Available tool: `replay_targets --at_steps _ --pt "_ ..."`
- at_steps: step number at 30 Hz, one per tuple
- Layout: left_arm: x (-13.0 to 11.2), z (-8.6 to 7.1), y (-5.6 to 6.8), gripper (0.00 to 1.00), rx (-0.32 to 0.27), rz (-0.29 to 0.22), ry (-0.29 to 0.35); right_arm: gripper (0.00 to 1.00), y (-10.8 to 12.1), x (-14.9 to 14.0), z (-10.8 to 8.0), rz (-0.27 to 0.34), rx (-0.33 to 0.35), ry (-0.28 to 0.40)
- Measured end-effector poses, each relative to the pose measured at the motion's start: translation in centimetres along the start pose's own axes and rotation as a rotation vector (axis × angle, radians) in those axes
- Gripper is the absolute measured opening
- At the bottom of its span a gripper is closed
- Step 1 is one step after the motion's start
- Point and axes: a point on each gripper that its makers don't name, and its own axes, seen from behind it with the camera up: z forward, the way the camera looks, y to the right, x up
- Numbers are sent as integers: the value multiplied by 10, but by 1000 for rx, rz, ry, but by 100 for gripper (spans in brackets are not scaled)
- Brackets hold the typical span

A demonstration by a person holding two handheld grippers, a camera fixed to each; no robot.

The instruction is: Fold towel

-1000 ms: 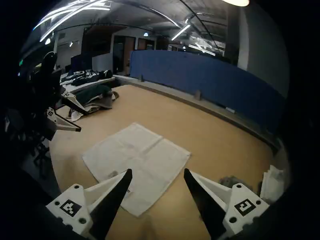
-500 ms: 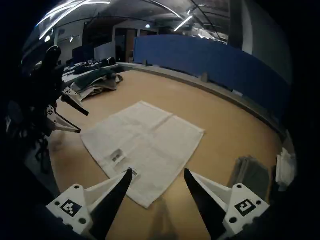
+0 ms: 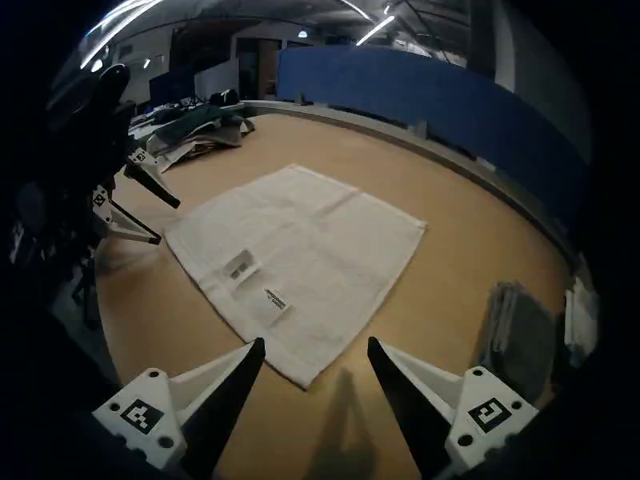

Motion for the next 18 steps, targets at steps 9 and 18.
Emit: replay_targets --at_steps 9,18 --pt "-8 3 3 86 -4 -9 -34 83 -4 -14 3 19 11 -29" --pt "-13 3 7 67 -4 -38 -64 72 -11 -24 1 23 30 -59"
